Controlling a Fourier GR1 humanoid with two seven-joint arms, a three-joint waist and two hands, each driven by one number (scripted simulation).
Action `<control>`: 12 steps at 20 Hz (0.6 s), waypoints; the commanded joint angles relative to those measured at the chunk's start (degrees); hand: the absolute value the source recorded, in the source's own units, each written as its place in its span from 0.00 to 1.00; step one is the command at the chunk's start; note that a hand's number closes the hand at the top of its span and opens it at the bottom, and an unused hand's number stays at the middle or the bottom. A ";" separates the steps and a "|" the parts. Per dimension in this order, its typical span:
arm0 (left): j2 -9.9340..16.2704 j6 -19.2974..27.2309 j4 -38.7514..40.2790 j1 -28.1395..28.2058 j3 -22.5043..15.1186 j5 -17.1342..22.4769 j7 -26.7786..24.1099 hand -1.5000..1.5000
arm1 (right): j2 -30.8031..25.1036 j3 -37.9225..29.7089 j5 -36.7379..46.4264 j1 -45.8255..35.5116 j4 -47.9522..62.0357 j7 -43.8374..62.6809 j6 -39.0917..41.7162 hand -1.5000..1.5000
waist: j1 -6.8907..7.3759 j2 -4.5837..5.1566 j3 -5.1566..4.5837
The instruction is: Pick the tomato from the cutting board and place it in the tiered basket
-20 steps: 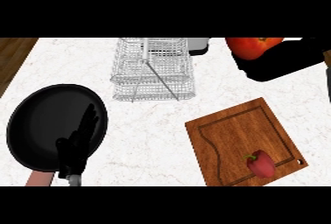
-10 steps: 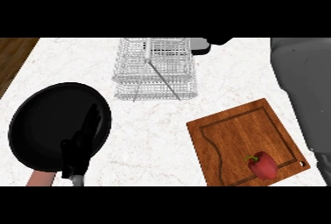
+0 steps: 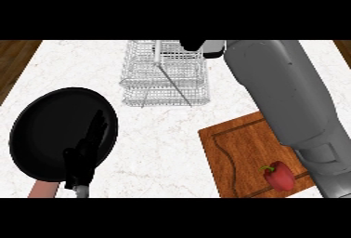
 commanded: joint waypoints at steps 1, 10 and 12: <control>-0.11 0.75 4.47 0.70 0.52 -0.94 1.68 0.50 | 2.83 1.55 3.65 -0.22 6.95 -2.15 -3.35 1.00 | -0.25 0.41 -0.59; 2.37 -2.06 4.13 0.17 2.35 0.29 1.54 0.50 | 8.79 -5.52 1.00 -2.47 21.10 -7.83 -12.34 1.00 | 0.59 0.88 -0.58; -0.34 0.24 4.26 2.23 -0.49 -1.94 -0.14 0.50 | 10.57 -10.15 -4.29 -3.04 21.13 -6.18 -12.17 0.00 | 0.79 0.93 -0.57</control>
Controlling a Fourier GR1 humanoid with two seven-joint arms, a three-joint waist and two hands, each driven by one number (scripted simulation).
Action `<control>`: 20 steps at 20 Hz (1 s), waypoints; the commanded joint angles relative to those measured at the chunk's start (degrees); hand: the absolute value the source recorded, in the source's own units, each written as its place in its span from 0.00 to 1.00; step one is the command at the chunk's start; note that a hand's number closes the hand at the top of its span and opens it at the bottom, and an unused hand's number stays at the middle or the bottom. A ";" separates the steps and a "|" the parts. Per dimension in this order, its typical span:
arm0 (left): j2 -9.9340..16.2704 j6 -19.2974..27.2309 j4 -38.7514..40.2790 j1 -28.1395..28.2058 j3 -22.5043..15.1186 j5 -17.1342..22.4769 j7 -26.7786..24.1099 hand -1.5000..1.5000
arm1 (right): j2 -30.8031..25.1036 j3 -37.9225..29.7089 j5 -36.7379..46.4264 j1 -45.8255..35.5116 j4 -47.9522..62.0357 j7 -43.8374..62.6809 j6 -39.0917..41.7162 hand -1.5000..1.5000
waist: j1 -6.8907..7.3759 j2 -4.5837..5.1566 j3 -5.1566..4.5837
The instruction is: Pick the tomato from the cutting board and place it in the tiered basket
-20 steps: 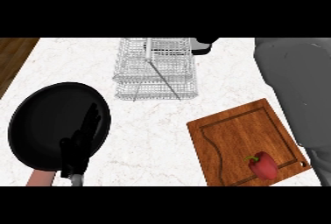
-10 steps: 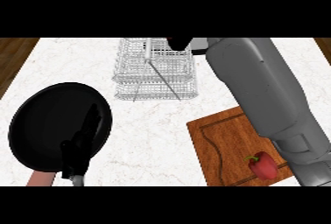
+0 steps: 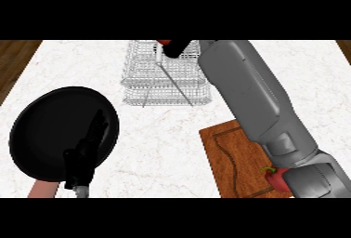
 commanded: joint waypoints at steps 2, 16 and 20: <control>-0.67 1.00 2.24 2.32 -1.35 -1.61 1.88 0.50 | 2.99 -6.45 -7.30 -1.25 5.68 -2.29 -2.90 0.00 | 0.98 0.56 -0.51; -0.02 0.68 2.54 3.46 0.28 -1.38 1.75 0.50 | -1.24 -18.63 -15.48 -1.49 3.77 -12.44 -19.16 0.00 | -1.00 -0.09 -0.50; 2.47 -0.91 1.93 2.51 4.05 1.10 2.39 0.50 | -8.29 -21.26 -15.73 2.59 1.29 -10.95 -20.14 0.00 | -2.60 -0.49 -0.47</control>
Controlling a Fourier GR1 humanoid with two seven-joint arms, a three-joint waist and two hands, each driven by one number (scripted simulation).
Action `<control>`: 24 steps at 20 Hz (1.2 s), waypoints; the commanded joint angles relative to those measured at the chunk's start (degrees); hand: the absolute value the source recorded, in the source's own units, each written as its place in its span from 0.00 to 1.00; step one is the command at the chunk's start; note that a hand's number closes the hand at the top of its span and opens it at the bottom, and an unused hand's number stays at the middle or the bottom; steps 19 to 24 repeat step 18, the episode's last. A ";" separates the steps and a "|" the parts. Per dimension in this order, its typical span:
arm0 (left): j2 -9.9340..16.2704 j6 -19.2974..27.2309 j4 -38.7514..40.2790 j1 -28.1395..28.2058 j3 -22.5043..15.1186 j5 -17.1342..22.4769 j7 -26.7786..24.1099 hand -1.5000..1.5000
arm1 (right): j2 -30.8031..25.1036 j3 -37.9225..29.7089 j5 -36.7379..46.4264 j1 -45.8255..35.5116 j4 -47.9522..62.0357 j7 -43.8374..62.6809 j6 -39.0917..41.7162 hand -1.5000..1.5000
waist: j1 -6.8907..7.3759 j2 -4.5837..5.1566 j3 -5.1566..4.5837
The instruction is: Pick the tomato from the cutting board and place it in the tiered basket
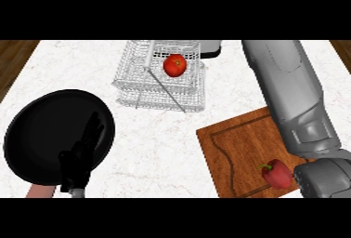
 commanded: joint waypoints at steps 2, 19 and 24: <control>-0.26 0.83 4.52 -0.26 1.88 0.46 2.54 0.50 | -7.47 -3.96 -2.35 3.28 -4.98 3.29 0.32 0.00 | -1.92 -0.17 -0.56; -0.54 0.08 6.64 2.66 2.36 -0.07 -2.17 0.50 | -37.52 -20.00 -21.12 23.82 -7.56 -2.95 37.25 0.00 | -1.59 0.18 -0.56; -0.54 0.08 6.64 2.66 2.36 -0.07 -2.17 0.50 | -37.52 -20.00 -21.12 23.82 -7.56 -2.95 37.25 0.00 | -1.59 0.18 -0.56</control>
